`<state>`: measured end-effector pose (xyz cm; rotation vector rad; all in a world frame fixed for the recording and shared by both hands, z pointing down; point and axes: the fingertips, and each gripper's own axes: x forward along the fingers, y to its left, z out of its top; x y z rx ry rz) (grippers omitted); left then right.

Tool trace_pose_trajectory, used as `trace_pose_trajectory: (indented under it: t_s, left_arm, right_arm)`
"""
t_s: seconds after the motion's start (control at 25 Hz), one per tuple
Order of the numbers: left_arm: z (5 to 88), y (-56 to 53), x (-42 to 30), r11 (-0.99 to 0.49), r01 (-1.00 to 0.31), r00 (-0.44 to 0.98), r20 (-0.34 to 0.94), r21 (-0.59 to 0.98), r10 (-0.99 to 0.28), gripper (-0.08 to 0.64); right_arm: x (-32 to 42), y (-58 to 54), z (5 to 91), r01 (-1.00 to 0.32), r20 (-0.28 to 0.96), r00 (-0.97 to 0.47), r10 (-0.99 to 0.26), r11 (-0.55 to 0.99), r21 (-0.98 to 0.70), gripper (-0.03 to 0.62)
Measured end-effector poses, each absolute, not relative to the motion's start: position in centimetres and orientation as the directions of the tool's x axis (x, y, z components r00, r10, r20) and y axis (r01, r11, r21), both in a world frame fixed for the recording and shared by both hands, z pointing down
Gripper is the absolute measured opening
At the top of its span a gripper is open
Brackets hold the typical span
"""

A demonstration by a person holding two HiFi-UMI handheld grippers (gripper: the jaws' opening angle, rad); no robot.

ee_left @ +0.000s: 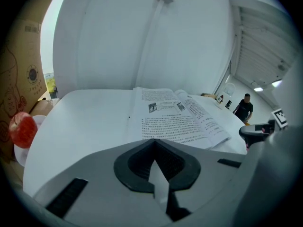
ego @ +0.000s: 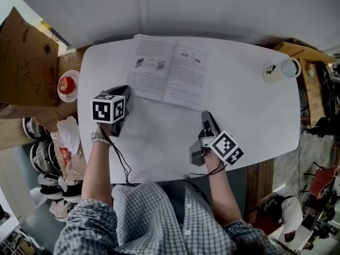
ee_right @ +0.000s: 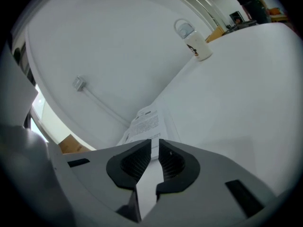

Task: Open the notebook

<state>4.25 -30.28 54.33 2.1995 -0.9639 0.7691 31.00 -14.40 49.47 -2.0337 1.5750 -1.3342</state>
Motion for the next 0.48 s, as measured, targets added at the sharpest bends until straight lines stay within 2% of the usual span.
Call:
trace_pose_trajectory:
  t_s: [0.08,0.28,0.48]
  left_arm:
    - [54.2,-29.8,4.3,-0.535,-0.782,0.579,0.691,0.321,-0.432,0.008]
    - [53.1,-28.6,4.1,-0.498,-0.787,0.597,0.651,0.364,-0.469,0.008]
    - [50.7,-27.5,5.0,-0.527,-0.768,0.623,0.613,0.363,-0.486,0.008]
  right_arm:
    - [30.8,-14.7,48.7,-0.684,0.492,0.003,-0.871,-0.36,-0.634,0.034]
    - [31.1,-14.9,46.9,-0.745,0.466,-0.001,-0.885,-0.31,-0.591,0.026]
    - [31.4,-14.8,44.8,-0.817,0.437,-0.024,-0.899,-0.234,-0.526,0.026]
